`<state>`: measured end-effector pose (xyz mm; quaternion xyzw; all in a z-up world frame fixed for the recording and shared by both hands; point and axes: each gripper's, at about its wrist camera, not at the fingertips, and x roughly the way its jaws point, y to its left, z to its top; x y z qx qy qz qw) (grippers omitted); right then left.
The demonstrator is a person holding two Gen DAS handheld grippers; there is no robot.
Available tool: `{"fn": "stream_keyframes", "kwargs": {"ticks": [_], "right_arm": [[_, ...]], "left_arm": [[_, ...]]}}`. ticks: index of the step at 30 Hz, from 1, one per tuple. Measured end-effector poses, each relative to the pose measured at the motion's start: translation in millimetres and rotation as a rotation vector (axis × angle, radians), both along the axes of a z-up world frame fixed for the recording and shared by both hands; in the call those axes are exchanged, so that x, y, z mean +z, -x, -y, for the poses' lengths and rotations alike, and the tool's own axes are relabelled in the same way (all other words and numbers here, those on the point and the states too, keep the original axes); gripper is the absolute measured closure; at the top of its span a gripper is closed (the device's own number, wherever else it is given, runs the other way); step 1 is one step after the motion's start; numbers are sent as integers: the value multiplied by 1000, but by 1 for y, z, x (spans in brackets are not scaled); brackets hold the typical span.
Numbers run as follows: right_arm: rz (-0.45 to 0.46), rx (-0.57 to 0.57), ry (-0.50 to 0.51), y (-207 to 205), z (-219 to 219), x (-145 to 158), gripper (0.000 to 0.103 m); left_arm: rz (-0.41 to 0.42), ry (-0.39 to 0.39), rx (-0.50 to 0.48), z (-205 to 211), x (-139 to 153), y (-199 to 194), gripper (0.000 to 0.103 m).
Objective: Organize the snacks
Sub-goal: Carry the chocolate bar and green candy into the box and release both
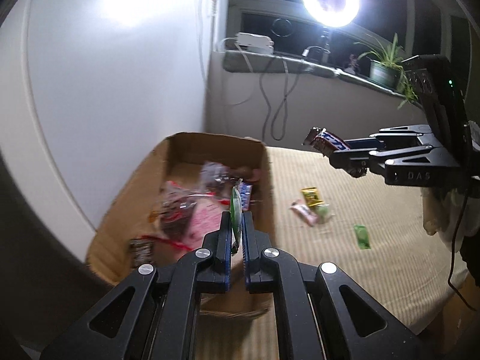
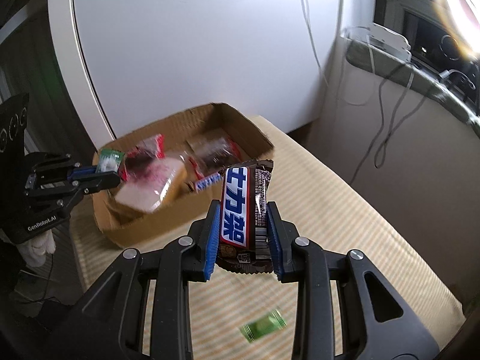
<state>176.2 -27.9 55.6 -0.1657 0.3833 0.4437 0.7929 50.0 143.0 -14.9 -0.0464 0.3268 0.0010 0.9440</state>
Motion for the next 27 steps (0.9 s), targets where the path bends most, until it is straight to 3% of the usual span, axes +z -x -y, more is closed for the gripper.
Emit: {"fn": "stream_keyframes", "kwargs": {"ticks": [13,27], "right_arm": [[-20,57,1,-9,-65,-8,73],[-52,61,13,-20,-92,-21,73]], "left_arm": [[7,8,55,-30,-5,8,98],[2,9,49,-34,-8,3,98]]}}
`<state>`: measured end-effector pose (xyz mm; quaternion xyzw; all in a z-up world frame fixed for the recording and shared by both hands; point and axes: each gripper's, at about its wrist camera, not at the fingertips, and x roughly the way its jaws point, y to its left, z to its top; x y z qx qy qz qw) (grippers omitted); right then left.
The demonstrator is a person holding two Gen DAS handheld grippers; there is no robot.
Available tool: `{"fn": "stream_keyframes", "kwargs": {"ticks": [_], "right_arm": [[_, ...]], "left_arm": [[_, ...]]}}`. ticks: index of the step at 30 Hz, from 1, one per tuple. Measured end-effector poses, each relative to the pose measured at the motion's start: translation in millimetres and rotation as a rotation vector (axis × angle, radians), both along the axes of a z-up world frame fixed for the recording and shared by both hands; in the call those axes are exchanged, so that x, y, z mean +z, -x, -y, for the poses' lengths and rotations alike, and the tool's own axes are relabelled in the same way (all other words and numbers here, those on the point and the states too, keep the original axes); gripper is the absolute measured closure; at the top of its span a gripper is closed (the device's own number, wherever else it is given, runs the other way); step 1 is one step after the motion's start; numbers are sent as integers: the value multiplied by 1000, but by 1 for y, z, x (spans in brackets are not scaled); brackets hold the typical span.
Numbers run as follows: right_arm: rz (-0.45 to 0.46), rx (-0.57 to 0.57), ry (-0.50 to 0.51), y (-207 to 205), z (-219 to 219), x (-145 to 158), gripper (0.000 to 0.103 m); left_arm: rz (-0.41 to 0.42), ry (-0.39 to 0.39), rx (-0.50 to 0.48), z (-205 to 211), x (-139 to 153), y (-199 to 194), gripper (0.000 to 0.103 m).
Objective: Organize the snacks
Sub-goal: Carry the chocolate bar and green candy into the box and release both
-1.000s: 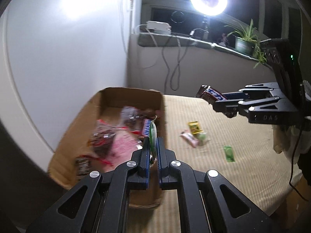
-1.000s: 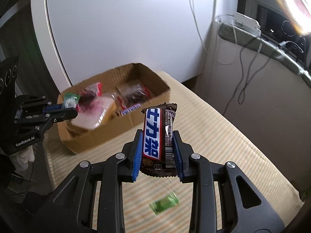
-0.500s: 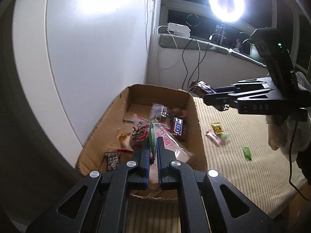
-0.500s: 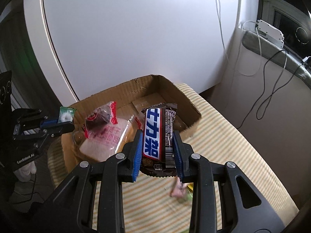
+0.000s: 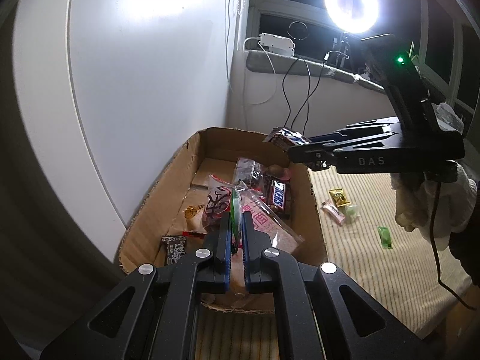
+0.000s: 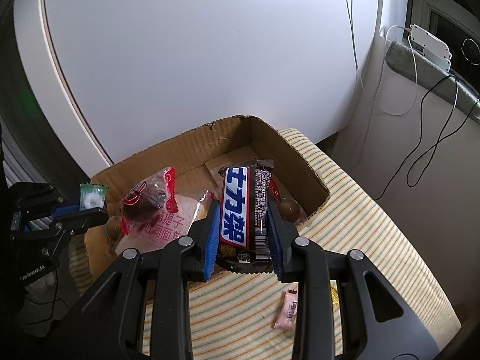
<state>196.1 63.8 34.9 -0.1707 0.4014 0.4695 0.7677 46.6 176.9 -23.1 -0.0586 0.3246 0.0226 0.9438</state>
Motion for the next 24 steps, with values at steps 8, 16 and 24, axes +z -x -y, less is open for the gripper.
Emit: {"fn": "stream_keyframes", "kwargs": {"ticks": [8,16,24], "right_arm": [[-17,11,9,-1,-8,-8,73],[-18,8,6,-2,-9,-9,73],[5,3,0,1,-8,-3,39]], "left_arm": [[-2,-19,-7,5,0,-3,98],[-4,-32,-10,9,0,-4,97],[-1,-64,-11,16,2,-2,61]]}}
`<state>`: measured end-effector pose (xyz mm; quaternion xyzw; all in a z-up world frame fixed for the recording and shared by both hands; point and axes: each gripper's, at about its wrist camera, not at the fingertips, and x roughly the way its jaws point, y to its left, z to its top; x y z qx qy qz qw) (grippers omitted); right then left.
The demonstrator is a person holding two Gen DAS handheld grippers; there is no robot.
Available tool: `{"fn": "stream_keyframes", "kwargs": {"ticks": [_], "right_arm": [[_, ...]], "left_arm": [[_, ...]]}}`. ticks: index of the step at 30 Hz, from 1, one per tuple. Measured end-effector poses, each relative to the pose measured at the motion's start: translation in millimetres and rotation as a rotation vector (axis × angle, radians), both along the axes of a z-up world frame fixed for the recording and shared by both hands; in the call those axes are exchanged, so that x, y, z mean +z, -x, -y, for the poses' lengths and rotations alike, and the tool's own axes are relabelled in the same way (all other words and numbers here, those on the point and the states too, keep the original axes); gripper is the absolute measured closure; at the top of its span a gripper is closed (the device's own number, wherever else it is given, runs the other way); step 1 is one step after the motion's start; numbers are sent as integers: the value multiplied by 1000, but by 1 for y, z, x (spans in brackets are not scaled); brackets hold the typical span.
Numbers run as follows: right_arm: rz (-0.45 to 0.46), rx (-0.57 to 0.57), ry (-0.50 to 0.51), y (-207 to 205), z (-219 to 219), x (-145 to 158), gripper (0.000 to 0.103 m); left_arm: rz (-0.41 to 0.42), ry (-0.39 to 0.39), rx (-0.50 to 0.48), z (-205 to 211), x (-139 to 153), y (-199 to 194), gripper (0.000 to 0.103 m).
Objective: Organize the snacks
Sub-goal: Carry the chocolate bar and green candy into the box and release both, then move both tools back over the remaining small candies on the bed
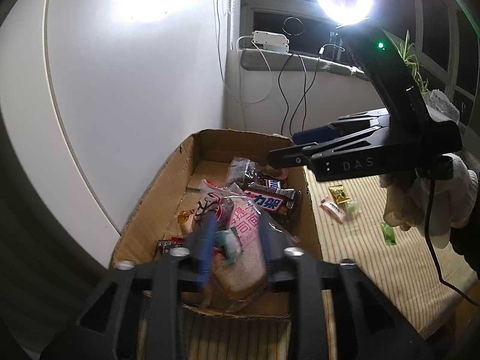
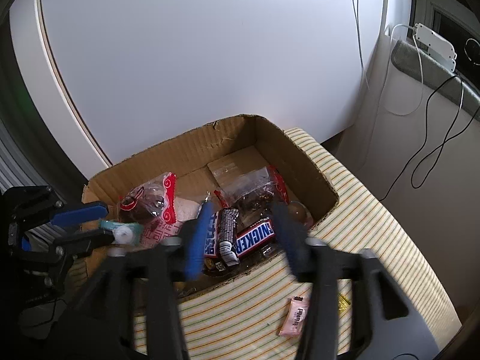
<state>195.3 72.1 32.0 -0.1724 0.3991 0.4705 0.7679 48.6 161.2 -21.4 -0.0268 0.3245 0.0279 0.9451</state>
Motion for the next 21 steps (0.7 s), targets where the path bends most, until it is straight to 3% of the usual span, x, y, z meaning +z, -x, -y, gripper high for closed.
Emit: {"fn": "stream_keyframes", "kwargs": {"ticks": [2,5,21], "right_arm": [[24,-9,-11,2,2,4,23],[27,-21,-25,2,6,8,15],[56,-59,-32,9,44,22,13]], "left_arm": [[3,-13,2,3,1,1,52],[5,-22,8,4,2,2,42],[32,-50,-3,24,15,13,40]]}}
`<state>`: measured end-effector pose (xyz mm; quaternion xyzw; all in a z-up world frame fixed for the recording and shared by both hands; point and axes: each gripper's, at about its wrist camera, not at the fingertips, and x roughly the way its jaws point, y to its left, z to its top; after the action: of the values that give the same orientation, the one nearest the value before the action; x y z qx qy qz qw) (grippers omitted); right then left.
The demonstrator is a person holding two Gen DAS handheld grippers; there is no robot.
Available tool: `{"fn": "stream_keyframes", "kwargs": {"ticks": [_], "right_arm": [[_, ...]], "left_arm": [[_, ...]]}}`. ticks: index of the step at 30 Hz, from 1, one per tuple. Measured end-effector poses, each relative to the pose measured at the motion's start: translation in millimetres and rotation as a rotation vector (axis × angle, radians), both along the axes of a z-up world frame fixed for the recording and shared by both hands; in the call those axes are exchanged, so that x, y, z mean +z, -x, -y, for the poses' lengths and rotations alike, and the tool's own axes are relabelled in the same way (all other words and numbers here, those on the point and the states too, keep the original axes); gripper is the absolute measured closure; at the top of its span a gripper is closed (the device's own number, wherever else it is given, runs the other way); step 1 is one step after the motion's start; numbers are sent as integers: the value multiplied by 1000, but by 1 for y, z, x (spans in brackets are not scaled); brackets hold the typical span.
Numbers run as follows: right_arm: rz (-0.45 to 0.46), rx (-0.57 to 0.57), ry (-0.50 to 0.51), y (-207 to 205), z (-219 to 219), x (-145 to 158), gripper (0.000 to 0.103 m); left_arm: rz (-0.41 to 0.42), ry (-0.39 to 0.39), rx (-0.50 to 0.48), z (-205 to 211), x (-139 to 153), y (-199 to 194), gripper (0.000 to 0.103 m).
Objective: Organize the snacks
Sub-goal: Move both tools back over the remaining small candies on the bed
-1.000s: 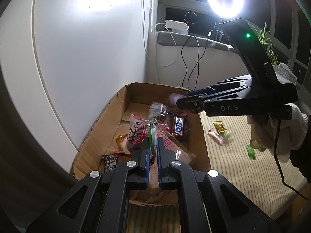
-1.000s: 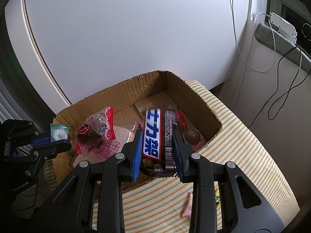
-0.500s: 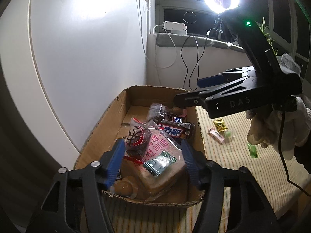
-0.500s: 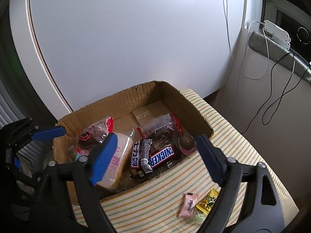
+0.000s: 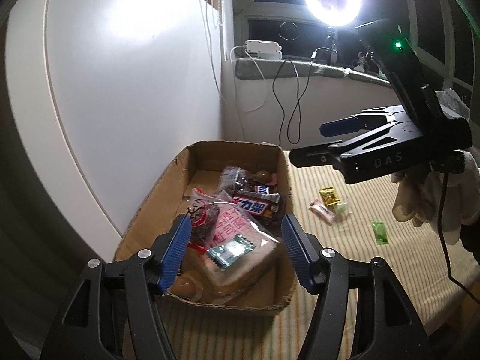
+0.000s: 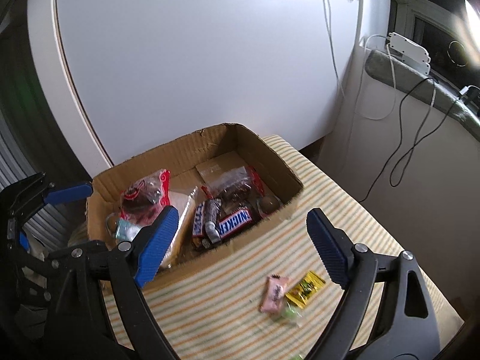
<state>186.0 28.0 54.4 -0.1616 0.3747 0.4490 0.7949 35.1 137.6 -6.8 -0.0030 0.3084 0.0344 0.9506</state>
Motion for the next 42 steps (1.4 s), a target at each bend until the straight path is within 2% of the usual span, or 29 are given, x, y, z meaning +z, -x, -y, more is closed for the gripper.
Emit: {"fn": "stream_keyframes", "kwargs": {"ticks": [19,28,33,37,42], "right_arm": [[8,-65,1,16,98,-3,13],[-48,-53,42,20,144,-36,13],[-81,2,65,31,150,-57,14],[-98,49,78,38,148,-70,24],[-124,72,86,39,147,-81,31]], "left_arm": [[1,8,-73,49,2,-6,40],[-47,28,-141,83,-14,-25,41],[-87,47,-183,102,-25,-42,52],[-120,77,-206,111,-33,-56,58],[-156,105,-223,121,-44,-74,60]]}}
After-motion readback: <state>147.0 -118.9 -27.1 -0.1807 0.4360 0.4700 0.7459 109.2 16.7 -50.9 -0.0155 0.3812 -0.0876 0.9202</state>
